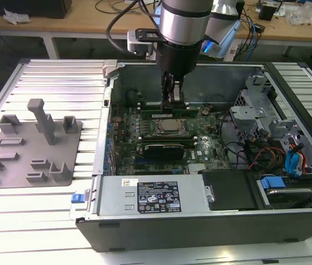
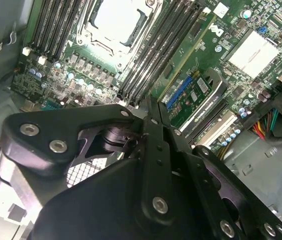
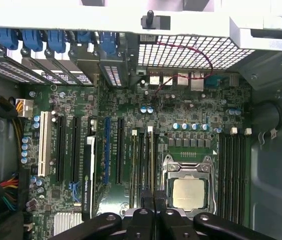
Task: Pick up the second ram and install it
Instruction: 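Insert the second ram into the second slot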
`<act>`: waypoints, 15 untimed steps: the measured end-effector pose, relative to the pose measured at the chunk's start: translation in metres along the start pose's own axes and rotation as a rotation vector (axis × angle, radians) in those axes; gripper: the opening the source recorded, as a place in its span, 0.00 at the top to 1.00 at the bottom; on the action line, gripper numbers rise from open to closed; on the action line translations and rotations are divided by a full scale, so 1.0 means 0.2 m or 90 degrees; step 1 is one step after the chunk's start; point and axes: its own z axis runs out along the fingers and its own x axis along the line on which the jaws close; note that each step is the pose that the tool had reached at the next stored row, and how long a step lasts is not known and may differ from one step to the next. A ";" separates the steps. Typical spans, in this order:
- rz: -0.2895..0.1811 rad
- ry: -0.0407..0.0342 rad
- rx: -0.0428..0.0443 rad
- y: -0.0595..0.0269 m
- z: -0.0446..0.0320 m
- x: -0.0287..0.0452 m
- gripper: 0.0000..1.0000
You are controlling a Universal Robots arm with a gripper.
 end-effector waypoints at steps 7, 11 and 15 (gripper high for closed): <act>0.000 0.0005 0.0000 -0.003 0.059 0.002 0.91; 0.000 0.0005 0.0000 -0.004 0.085 0.002 0.91; 0.000 0.0017 0.0001 -0.005 0.113 0.003 0.91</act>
